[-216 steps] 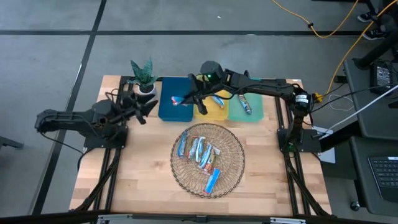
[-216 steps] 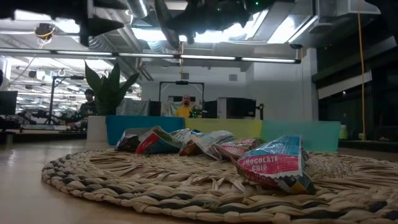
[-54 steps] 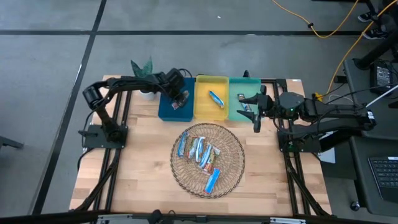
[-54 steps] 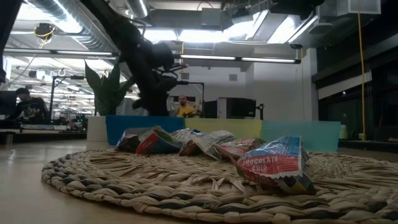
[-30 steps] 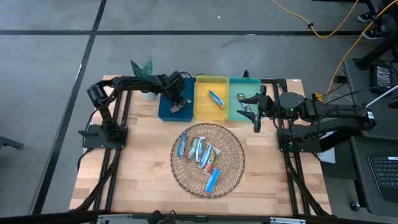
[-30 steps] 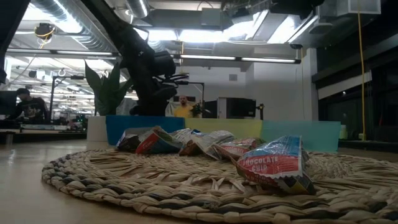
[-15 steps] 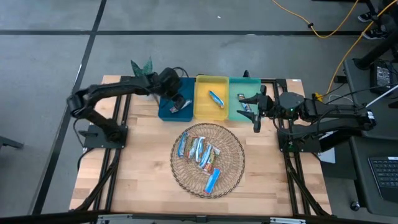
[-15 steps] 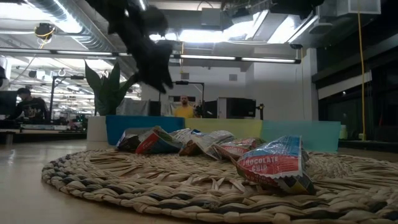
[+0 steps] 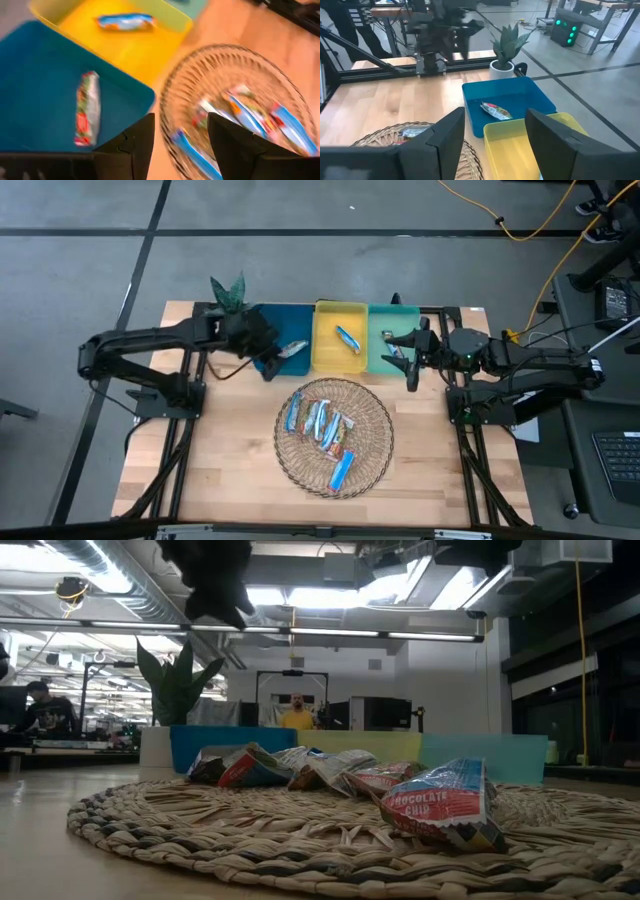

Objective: Pick and place Granola Bars by type
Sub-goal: Put the blue granola bar into the light blue bin

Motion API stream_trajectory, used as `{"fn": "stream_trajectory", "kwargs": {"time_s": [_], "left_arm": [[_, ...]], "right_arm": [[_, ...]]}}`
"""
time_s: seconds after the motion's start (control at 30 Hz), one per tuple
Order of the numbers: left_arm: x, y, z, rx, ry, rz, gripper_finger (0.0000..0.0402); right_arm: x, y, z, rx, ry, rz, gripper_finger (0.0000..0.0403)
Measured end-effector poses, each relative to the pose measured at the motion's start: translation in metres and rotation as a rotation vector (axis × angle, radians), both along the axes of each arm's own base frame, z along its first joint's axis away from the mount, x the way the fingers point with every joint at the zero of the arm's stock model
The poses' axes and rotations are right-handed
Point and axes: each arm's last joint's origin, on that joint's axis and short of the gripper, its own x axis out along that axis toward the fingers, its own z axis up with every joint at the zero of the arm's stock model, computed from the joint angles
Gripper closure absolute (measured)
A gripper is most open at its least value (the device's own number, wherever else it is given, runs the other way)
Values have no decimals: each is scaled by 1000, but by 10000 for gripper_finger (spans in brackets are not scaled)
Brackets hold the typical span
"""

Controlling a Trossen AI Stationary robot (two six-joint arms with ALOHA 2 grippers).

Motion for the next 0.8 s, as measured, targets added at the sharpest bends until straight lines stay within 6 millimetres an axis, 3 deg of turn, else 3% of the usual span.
{"fn": "stream_trajectory", "kwargs": {"time_s": [0.4,0.8], "left_arm": [[-6,-59,1,16,36,-178,228],[-13,-88,-36,-24,110,-74,229]], "right_arm": [[0,0,0,0,0,2,193],[0,0,0,1,5,11,193]]}}
